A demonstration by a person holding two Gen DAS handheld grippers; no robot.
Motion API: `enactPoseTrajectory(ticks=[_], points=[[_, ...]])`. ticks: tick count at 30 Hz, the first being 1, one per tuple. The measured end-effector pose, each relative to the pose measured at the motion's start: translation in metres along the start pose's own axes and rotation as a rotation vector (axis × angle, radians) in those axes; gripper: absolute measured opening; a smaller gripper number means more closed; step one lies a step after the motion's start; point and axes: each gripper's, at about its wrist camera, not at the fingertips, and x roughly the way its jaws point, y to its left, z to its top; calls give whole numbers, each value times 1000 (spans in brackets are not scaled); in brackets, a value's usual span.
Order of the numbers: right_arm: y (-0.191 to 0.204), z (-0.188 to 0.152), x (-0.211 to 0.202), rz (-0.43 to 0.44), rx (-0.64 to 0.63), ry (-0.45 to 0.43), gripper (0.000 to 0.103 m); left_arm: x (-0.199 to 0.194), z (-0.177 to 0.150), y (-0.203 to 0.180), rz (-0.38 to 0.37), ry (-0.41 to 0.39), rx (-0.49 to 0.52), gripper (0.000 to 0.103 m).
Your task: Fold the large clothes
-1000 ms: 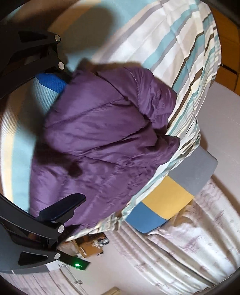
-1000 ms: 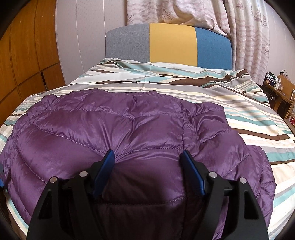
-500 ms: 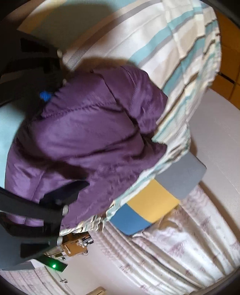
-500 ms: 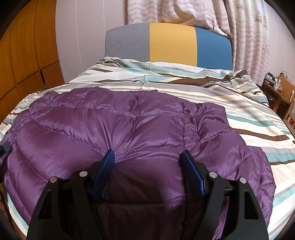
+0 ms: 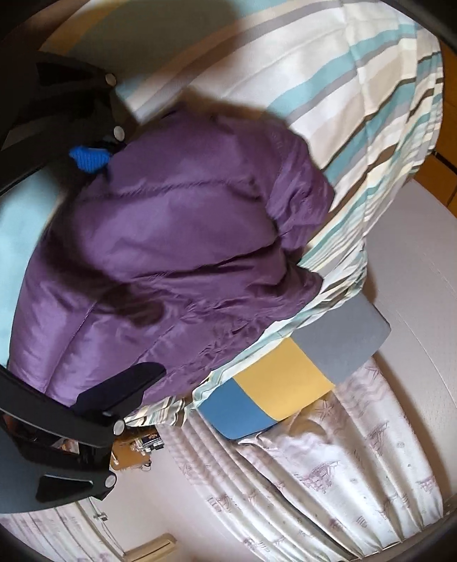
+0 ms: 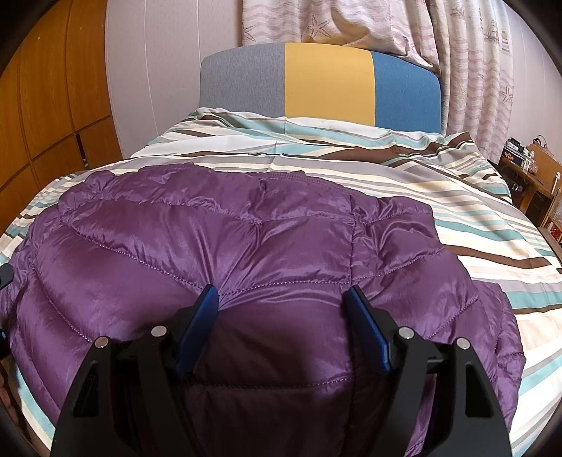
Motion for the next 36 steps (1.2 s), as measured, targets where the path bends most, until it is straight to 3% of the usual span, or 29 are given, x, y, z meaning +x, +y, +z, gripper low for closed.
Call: enactPoseTrajectory(ticks=[3,6,8,9,11,14,18,23,32,36], points=[[0,0,0,-1,-1,0,75,10,9,-1,14,0,-3,94],[0,0,0,0,0,0,75,19,27,9,-9,-22,-107,91],[0,0,0,-2,-2,-1,75,27,33,14,13,-10,-138,60],[0,0,-1,-3,-1,-2,75,31,34,17,31,1,-141,53],[0,1,-1,2,1,-3,75,32,32,19,-6,2,-134,35],[-2,2,-8,9,11,-11,74,19,29,7,-9,-24,-53,20],[2,0,-34,57,32,-54,74,-7,23,-5,-49,-70,21,19],[16,-12,-46,78,11,-33,74,-31,6,-16,-13,-122,144,18],[39,-26,-12,-35,-100,85,75,-45,-2,-63,11,-198,321,19],[36,-29,-9,-38,-95,88,75,-51,-11,-99,15,-241,472,19]])
